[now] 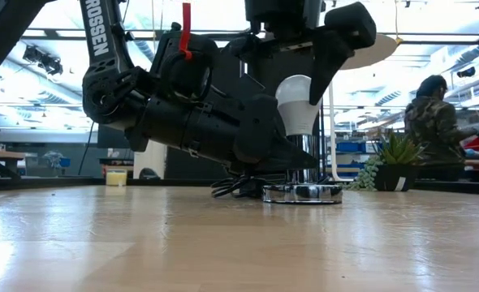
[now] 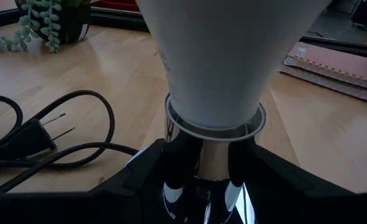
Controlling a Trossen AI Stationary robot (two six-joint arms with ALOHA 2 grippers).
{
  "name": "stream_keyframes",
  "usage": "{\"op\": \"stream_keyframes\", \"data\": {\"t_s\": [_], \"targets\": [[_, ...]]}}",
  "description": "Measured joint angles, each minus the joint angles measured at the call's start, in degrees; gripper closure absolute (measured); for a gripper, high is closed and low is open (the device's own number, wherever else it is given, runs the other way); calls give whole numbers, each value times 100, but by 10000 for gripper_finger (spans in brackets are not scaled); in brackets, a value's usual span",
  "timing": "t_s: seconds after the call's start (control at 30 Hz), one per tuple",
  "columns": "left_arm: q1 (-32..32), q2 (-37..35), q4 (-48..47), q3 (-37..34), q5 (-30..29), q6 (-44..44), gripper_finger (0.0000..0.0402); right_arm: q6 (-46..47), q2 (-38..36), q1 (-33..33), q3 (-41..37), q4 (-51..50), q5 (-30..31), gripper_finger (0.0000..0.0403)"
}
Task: Screw lightbulb
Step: Insert the white lightbulb into the lamp
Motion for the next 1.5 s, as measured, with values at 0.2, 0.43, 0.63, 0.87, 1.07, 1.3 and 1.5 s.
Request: {"op": "stream_keyframes", "data": {"t_s": [0.2,0.43,0.63,0.87,1.07,1.3,1.5], "targets": [[0,0,0,0,2,4,211,-120,0,-2,-2,-19,-49,27],[0,0,-1,0,7,4,211,-78,0,-2,-228,-33,-203,27],[0,-2,-21,0,8,4,211,-65,0,33,-332,155,-186,28],[0,-2,-24,0,9,4,211,-84,0,33,-332,75,-158,28],[0,-2,-27,0,11,4,211,-111,0,10,-332,61,-163,34],[0,-4,-30,0,13,4,211,-81,0,-48,-332,63,-306,89],[0,-4,-37,0,15,13,211,34,-35,-44,-452,128,-287,135]]}}
